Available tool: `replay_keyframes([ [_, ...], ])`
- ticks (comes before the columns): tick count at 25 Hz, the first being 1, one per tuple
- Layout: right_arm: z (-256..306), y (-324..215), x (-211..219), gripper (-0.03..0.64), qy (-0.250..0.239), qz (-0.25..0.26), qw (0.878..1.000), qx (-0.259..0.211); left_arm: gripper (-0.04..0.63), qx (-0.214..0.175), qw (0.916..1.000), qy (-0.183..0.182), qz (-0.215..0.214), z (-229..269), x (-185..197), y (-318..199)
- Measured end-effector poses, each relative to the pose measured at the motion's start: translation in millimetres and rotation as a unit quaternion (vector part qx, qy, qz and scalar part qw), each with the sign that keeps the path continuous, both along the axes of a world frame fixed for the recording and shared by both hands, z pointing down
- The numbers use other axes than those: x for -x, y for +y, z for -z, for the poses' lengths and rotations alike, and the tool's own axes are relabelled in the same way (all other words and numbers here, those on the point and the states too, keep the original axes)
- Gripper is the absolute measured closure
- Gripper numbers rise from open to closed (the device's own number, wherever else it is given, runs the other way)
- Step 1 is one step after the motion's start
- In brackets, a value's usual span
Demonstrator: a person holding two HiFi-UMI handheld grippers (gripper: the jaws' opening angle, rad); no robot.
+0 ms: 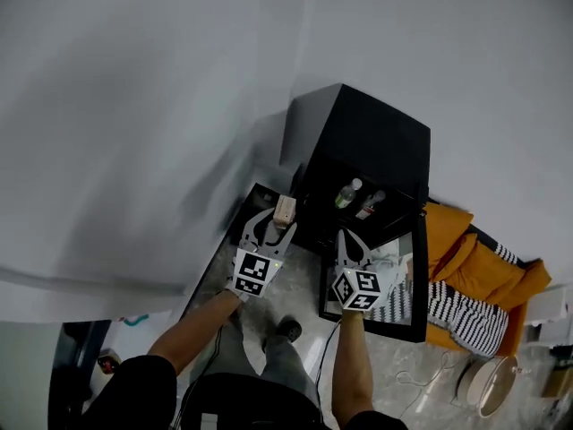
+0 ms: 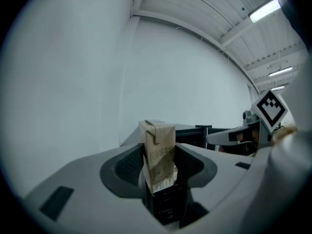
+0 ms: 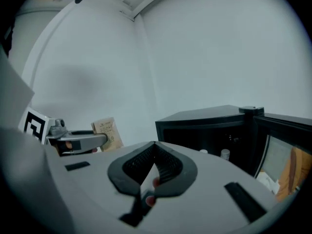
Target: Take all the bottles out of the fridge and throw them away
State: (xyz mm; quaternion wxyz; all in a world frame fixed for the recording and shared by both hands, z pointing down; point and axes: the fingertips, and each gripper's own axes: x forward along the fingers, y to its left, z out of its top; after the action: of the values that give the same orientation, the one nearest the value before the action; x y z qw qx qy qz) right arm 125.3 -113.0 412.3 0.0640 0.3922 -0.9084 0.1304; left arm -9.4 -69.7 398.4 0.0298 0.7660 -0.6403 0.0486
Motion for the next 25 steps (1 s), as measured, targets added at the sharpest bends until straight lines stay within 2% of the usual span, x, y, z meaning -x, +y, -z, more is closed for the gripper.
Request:
replay_keyframes([
  [7,22,5,78,0.616,-0.007,0.068,0.998,-0.016,0.394,-0.005,0.9984,-0.01,0.055,15,62,23],
  [15,23,31,164,0.615,-0.007,0.145,0.989,-0.015,0.394,0.003,0.9934,-0.012,0.114,16,135,51],
  [20,17,36,189,0.615,-0.004,0.161,0.987,-0.009,0.394,0.007,0.9914,-0.009,0.131,9,159,59],
  [25,8,35,197,0.616,0.001,0.164,0.986,-0.002,0.394,0.015,0.9911,-0.005,0.132,-2,166,60],
])
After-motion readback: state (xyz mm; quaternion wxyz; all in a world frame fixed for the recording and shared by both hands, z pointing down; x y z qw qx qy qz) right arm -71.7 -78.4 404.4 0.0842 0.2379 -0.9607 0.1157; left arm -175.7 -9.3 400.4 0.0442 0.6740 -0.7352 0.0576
